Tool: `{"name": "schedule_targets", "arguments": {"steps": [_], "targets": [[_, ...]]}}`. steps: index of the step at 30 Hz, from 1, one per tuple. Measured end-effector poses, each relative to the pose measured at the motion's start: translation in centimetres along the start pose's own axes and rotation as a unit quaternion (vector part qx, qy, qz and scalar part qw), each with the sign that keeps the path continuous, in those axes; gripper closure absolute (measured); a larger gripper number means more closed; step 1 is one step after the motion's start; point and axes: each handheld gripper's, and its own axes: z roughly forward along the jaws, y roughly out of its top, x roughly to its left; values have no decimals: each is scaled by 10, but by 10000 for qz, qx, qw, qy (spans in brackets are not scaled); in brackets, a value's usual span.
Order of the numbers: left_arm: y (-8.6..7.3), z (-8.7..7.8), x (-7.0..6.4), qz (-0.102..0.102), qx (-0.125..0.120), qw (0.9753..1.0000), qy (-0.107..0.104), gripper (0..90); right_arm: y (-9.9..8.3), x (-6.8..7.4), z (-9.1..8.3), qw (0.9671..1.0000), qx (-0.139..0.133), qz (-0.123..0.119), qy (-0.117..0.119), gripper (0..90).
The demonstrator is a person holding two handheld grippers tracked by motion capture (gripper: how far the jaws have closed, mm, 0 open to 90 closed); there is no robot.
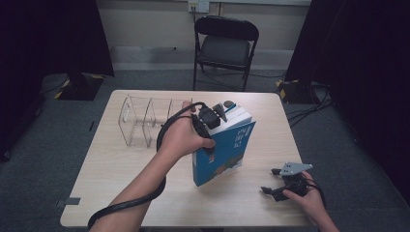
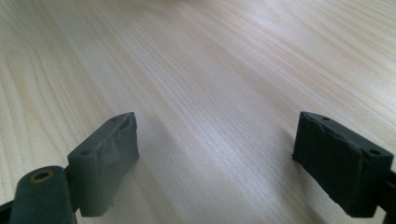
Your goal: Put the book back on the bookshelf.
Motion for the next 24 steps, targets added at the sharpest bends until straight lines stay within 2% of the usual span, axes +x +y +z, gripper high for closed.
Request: {"name": "schedule_targets", "arguments": {"steps": [14,18,21,24], "targets": [[-19,-7,14,-263,-5,9996,40,618,0,0,0,10000,-1,4,2,130],[-26,-9,19,-405,-94,9991,39,618,0,0,0,10000,-1,1,3,130],[-30,-10,20,-383,-78,9992,128,618,0,0,0,10000,2,5,9,130],[-34,-11,24,-419,-47,9991,102,618,0,0,0,10000,3,2,13,130]]}}
